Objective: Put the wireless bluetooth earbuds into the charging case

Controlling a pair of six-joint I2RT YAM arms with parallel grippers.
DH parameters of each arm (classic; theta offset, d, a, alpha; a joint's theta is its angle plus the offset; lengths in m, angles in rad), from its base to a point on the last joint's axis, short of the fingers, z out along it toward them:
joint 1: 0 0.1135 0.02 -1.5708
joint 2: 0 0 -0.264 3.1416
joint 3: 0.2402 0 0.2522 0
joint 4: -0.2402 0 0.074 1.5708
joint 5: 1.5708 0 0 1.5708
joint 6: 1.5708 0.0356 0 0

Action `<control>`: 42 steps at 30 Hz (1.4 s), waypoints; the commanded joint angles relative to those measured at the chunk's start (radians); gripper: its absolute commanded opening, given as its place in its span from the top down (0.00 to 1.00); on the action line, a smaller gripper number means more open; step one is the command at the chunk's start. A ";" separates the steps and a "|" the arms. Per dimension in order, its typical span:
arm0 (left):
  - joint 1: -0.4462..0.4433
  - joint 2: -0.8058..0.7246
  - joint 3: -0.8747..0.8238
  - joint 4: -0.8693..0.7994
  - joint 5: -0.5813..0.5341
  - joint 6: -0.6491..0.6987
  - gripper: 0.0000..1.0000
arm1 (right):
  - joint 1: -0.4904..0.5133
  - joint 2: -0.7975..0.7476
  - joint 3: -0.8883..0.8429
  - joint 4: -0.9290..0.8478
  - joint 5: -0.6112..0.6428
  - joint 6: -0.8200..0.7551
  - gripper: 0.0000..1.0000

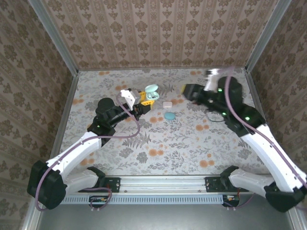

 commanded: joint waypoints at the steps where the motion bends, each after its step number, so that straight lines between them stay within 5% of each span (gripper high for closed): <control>1: 0.000 -0.025 -0.001 0.033 0.001 -0.008 0.75 | -0.206 -0.010 -0.156 -0.194 0.077 -0.048 0.62; 6: 0.000 -0.038 0.005 0.019 -0.002 -0.009 0.75 | -0.509 0.089 -0.326 -0.201 -0.064 -0.073 0.64; 9: 0.000 -0.038 0.006 0.017 -0.005 -0.010 0.75 | -0.587 0.197 -0.381 -0.139 -0.157 -0.102 0.65; 21: 0.001 -0.029 0.032 -0.016 -0.002 -0.009 0.75 | -0.609 0.601 -0.300 -0.054 -0.189 -0.186 0.62; 42: 0.001 -0.014 0.049 -0.032 -0.006 -0.003 0.74 | -0.609 0.772 -0.197 -0.020 -0.199 -0.230 0.61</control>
